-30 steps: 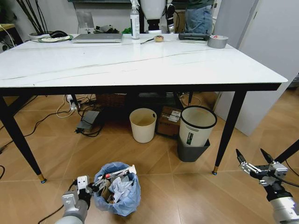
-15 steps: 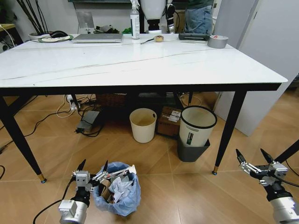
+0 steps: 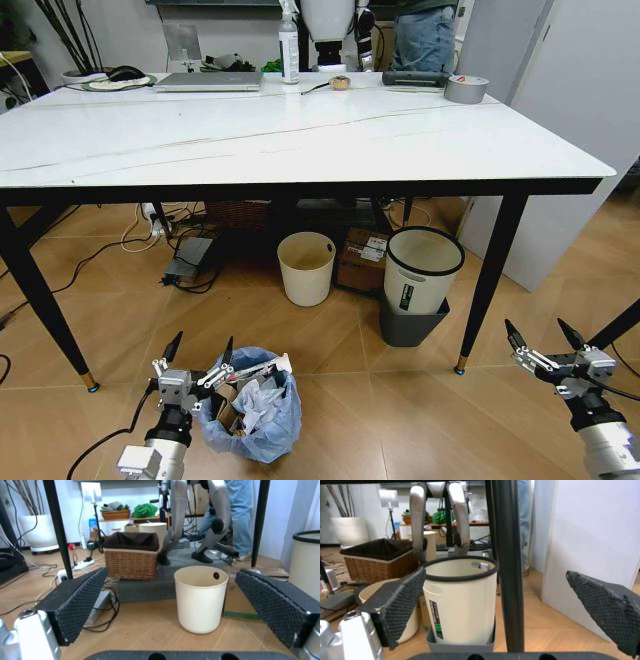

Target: Pick up the trash bin and place the trash from the table into it.

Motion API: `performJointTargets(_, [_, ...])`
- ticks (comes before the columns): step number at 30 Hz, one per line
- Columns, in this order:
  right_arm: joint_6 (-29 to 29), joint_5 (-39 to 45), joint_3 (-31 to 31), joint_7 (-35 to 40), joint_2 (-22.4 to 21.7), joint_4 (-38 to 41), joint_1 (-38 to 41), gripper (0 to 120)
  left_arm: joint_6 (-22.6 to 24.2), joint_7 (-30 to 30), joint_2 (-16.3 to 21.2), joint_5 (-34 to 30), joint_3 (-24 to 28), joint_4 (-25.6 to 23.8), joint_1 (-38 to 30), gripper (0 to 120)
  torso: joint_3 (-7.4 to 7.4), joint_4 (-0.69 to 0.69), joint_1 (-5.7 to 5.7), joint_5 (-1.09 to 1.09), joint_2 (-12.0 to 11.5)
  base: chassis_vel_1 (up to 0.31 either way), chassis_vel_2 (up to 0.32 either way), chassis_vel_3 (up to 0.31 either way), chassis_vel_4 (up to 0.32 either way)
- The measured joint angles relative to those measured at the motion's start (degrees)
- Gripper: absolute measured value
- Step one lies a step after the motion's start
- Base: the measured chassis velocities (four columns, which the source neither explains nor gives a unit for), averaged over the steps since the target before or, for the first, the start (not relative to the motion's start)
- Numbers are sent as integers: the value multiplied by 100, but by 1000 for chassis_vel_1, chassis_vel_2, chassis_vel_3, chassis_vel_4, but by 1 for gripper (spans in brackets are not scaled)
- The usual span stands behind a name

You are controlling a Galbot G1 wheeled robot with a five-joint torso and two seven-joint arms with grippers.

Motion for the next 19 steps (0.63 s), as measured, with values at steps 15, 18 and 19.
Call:
performJointTargets(15, [0,0,0,0,0,0,0,100,34,-2,0,-15,1,0,-5,100,0,0,0,0,0,0,0,0,0])
performJointTargets(18, [0,0,0,0,0,0,0,100,36,-3,0,-17,1,-1,-6,100,0,0,0,0,0,0,0,0,0])
performJointTargets(19, [0,0,0,0,0,0,0,100,37,-3,0,-18,1,-1,-6,100,0,0,0,0,0,0,0,0,0])
